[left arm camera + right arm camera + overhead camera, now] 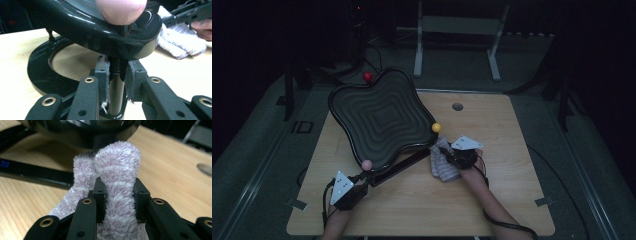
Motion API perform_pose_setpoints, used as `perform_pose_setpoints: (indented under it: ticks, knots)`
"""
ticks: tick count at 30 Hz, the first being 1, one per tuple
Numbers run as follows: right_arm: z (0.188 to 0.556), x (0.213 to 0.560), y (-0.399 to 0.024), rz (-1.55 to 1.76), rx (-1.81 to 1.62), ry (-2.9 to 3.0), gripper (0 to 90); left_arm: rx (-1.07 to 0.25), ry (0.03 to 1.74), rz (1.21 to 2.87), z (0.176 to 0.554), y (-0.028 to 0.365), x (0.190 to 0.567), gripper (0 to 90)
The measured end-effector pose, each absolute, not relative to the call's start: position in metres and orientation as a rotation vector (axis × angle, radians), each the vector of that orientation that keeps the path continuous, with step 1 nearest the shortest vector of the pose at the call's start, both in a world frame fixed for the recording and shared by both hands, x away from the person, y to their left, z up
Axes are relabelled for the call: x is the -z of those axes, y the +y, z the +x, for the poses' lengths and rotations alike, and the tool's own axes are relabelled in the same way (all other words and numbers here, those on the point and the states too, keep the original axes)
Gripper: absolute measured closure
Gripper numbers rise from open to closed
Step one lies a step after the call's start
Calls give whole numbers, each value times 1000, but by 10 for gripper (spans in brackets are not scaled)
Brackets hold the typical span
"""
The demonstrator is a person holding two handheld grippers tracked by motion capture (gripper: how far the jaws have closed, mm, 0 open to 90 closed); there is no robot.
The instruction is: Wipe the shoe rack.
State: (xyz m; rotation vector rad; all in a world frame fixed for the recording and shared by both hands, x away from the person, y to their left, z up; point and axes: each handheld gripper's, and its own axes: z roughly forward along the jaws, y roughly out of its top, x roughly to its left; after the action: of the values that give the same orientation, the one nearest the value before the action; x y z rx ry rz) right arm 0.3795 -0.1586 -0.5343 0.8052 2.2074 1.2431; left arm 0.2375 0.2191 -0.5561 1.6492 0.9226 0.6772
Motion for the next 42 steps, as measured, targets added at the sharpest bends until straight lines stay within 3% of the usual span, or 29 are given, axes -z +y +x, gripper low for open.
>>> perform_pose_setpoints:
  ticks: [9,15,21,27,34,42]
  knots:
    - [389,534,-154,680,-1324,2205,564,-580,845,1669,247,234,557,742]
    - [401,546,-146,757,-1229,2328,684,-574,846,1669,248,233,557,742]
    - [401,528,-150,796,-1256,2249,691,-557,843,1667,250,233,557,741]
    - [413,543,-154,941,-1160,2244,694,-550,839,1666,250,233,557,740]
    - [410,530,-157,942,-1269,2166,693,-544,831,1665,251,233,558,740]
    - [419,544,-149,979,-1217,2224,693,-533,827,1660,252,233,558,739]
